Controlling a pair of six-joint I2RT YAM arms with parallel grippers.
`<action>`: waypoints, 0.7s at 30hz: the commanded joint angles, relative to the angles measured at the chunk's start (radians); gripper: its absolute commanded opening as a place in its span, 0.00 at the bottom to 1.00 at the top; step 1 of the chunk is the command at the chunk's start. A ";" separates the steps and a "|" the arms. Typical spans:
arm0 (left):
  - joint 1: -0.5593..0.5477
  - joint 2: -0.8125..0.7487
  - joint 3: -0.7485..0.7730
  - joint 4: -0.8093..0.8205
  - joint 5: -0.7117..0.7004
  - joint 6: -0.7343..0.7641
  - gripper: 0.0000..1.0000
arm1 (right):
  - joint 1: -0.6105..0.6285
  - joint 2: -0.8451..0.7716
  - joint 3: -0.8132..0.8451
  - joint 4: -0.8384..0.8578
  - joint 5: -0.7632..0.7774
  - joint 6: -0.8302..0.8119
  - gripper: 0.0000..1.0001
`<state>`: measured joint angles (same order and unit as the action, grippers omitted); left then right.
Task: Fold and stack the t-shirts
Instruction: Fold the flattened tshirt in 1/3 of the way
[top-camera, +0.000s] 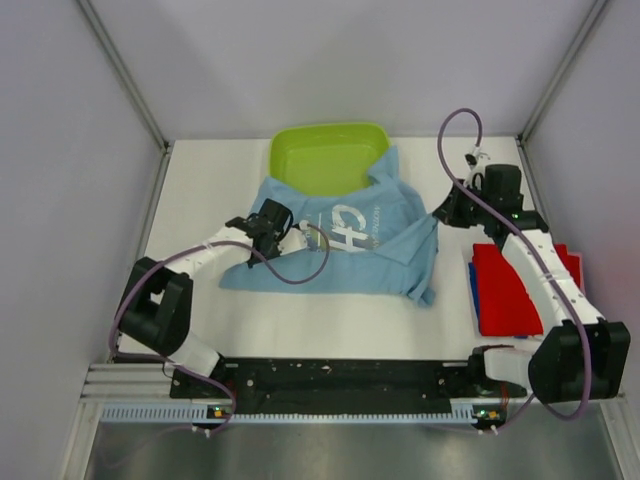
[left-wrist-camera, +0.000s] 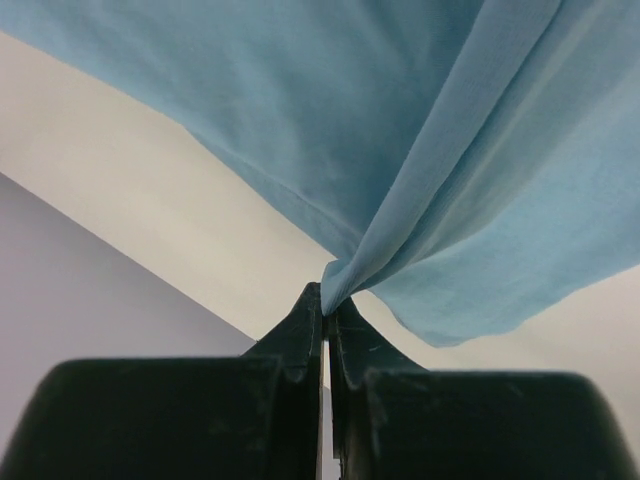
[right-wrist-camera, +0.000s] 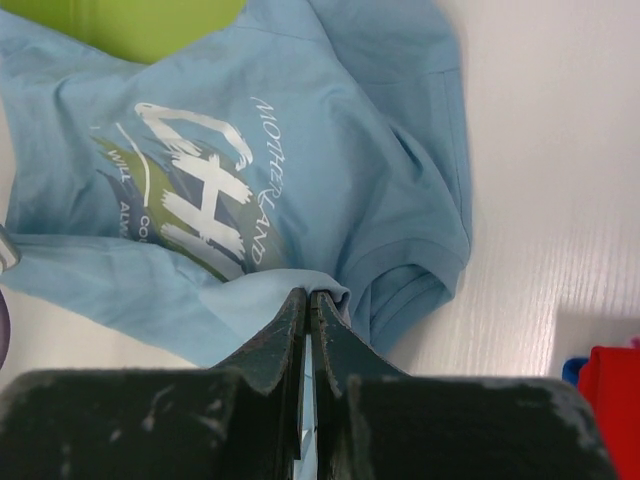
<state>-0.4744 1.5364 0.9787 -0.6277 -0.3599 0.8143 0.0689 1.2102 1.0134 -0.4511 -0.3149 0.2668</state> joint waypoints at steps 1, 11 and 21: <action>0.016 0.033 0.023 0.071 -0.016 0.002 0.00 | -0.007 0.061 0.028 0.083 -0.033 -0.026 0.00; 0.118 0.064 0.093 0.209 -0.100 -0.086 0.53 | 0.006 0.282 0.131 0.175 -0.030 -0.037 0.25; 0.206 -0.238 -0.006 0.054 0.201 0.021 0.58 | 0.003 0.205 0.193 -0.100 0.053 -0.006 0.59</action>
<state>-0.2600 1.4975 1.0637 -0.4973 -0.3706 0.7471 0.0700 1.5894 1.2564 -0.4797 -0.2695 0.2310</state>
